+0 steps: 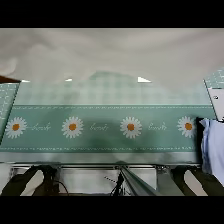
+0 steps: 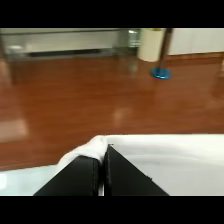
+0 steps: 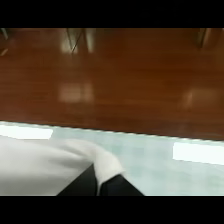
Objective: Fold the shirts.
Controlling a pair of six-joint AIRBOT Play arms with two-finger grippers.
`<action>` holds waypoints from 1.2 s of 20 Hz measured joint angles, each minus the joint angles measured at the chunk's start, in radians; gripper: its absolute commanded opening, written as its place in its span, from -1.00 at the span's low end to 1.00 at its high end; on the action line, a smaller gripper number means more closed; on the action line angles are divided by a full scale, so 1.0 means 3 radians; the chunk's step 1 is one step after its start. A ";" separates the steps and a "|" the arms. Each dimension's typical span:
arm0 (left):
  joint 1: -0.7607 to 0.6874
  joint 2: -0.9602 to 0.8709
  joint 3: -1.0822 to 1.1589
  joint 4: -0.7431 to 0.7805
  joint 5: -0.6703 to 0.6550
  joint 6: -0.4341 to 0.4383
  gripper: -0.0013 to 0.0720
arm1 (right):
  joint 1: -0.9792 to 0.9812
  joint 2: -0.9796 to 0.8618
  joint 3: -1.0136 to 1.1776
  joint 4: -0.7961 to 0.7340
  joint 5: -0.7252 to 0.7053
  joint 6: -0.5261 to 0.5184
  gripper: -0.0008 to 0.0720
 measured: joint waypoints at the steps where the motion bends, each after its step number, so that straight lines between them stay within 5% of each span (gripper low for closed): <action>1: -0.0001 0.0154 -0.0005 0.0137 -0.0050 -0.0041 -0.91 | 0.0003 0.0158 -0.0009 -0.0061 0.0067 0.0015 -0.91; 7: -0.0416 0.0944 -0.0390 0.0607 -0.0280 -0.0196 -0.91 | 0.0003 0.0687 -0.0037 -0.0393 0.0671 0.0134 -0.91; 13: -0.0679 0.1041 -0.1481 0.0983 -0.0244 -0.0352 -0.91 | 0.0003 0.0786 -0.0721 -0.0392 0.0893 0.0196 -0.91; 19: -0.0720 0.0338 -0.2628 0.1016 0.0460 -0.0403 -0.91 | 0.0004 0.0498 -0.2361 -0.0150 -0.0137 -0.0052 -0.91; 24: -0.0722 -0.0760 -0.2855 0.0721 0.1452 -0.0413 -0.91 | 0.0042 -0.0596 -0.2758 0.0251 -0.1142 -0.0387 -0.91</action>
